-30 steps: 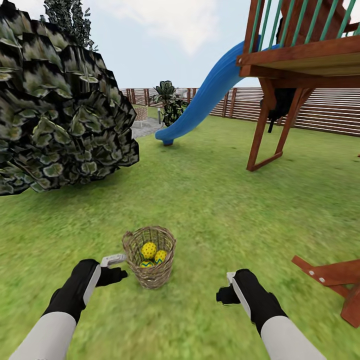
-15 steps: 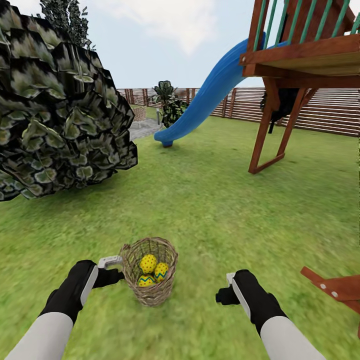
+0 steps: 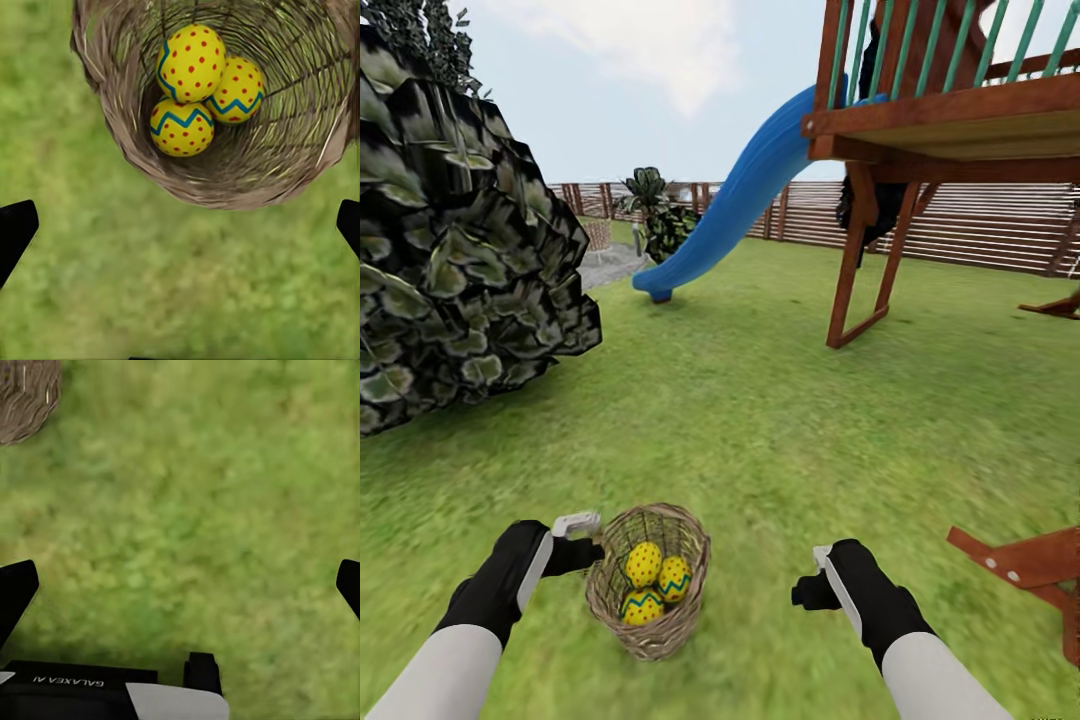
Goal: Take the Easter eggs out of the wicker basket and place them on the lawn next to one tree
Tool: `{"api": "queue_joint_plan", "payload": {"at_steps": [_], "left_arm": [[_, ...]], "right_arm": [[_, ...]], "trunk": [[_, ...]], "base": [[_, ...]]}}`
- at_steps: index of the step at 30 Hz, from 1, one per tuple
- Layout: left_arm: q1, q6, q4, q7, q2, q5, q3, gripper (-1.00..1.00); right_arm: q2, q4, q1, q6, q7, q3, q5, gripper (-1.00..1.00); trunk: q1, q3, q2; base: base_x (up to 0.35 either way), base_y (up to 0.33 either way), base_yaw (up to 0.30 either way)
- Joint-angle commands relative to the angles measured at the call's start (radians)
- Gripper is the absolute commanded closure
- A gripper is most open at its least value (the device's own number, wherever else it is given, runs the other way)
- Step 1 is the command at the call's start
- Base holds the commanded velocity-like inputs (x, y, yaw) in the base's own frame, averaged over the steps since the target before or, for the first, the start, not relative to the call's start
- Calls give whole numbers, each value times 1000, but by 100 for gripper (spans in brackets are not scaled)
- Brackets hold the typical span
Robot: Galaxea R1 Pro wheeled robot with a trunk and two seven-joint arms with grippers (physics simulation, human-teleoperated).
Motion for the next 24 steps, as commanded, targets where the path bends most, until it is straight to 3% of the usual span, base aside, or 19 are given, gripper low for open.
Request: {"api": "queue_joint_plan", "payload": {"at_steps": [1, 7, 24], "left_arm": [[0, 5, -1, -2, 0, 3, 1, -100], [0, 4, 34, -2, 3, 4, 4, -100], [2, -9, 70, 0, 6, -1, 2, -100]], "right_arm": [[0, -1, -1, 5, 3, 1, 6, -100], [2, 1, -1, 5, 2, 3, 6, -100], [14, 3, 1, -49, 3, 7, 7, -100]], "trunk": [[0, 0, 0], [0, 5, 0], [0, 5, 0]], "base": [[235, 258, -256], [219, 269, -214], [209, 244, 23]]}}
